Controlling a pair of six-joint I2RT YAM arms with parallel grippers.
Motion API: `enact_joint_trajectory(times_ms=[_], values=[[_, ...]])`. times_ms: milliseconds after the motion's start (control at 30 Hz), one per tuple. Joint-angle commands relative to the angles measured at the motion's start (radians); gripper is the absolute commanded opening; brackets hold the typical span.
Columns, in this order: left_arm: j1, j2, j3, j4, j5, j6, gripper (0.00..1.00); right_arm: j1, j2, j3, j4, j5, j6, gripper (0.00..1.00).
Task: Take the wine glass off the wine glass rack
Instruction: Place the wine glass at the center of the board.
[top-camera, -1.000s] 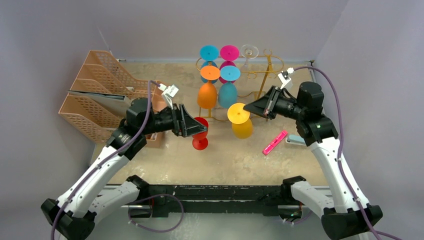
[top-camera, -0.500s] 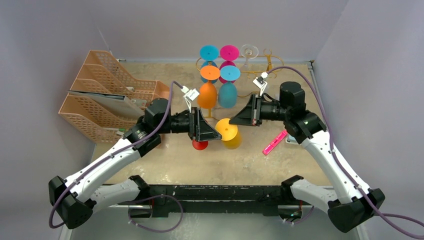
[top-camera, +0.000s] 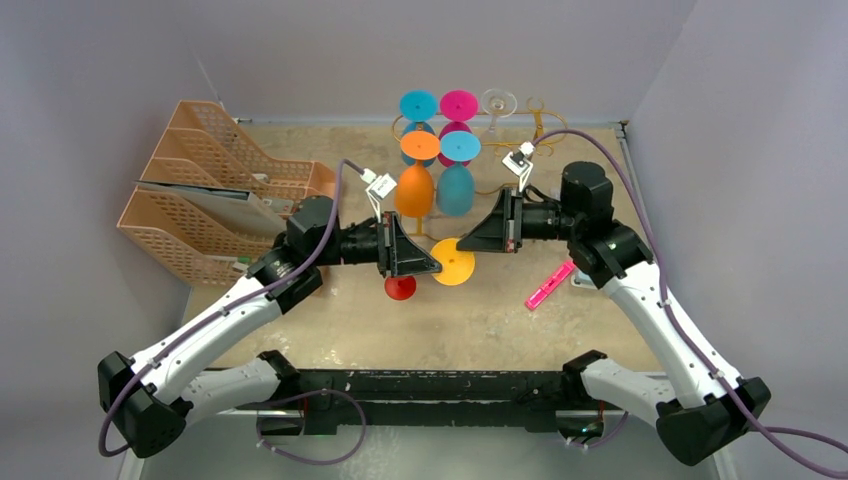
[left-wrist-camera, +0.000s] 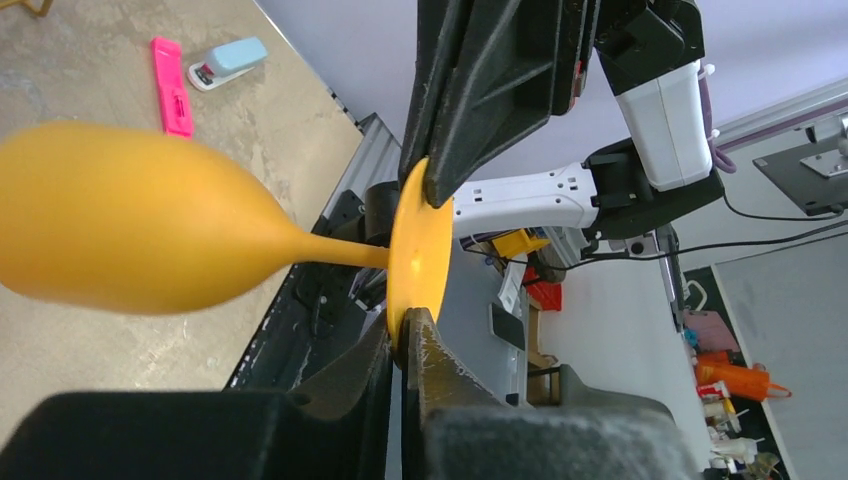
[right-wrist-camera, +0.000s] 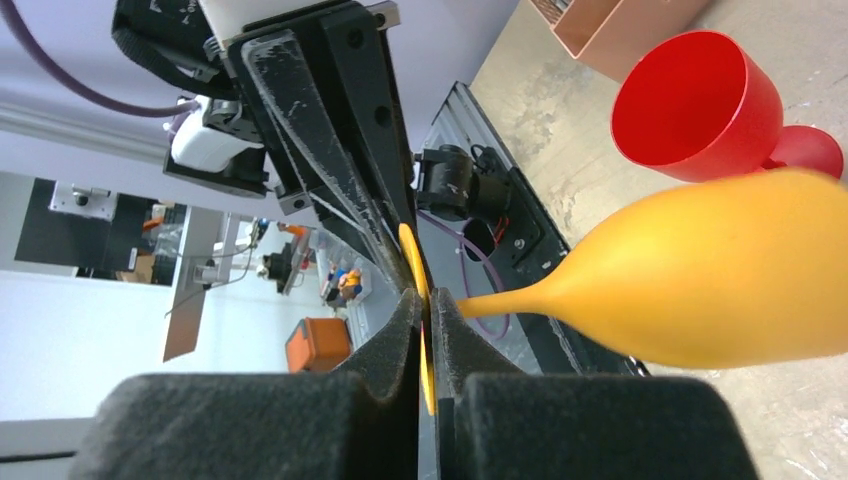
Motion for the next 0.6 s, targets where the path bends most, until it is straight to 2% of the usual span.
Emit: enact_joint_trajectory(times_ms=[0,100,167,200,300,400,433,467,500,533,567], values=[[-0.003,0.001,-0.008,0.073,0.024,-0.002,0.00,0.011,-0.007,0.001,0.060,-0.083,-0.015,0.06],[-0.003,-0.011,-0.009,0.066,0.014,0.008,0.00,0.052,-0.012,0.000,0.074,-0.111,-0.033,0.20],[-0.003,-0.020,-0.009,0.063,0.003,0.013,0.00,0.080,-0.008,0.008,0.044,-0.118,-0.063,0.23],[-0.003,-0.023,-0.008,0.061,-0.001,0.016,0.00,0.091,-0.004,0.017,0.015,-0.118,-0.082,0.22],[-0.003,-0.026,-0.009,0.060,-0.005,0.018,0.00,0.094,-0.004,0.028,-0.031,-0.084,-0.120,0.04],[-0.004,-0.026,-0.009,0.054,0.002,0.018,0.00,0.095,-0.012,0.031,-0.041,-0.035,-0.130,0.00],[-0.003,-0.024,-0.009,0.052,0.009,0.018,0.04,0.095,-0.016,0.031,-0.038,-0.021,-0.133,0.00],[-0.004,-0.020,-0.008,0.053,0.023,0.017,0.18,0.096,-0.019,0.030,-0.030,-0.012,-0.130,0.00],[-0.004,-0.014,-0.005,0.056,0.037,0.016,0.36,0.096,-0.021,0.028,-0.020,-0.004,-0.126,0.00],[-0.004,-0.006,-0.003,0.056,0.053,0.014,0.46,0.096,-0.023,0.029,-0.013,0.006,-0.125,0.00],[-0.005,0.002,0.000,0.056,0.067,0.015,0.52,0.096,-0.025,0.028,-0.008,0.023,-0.122,0.00]])
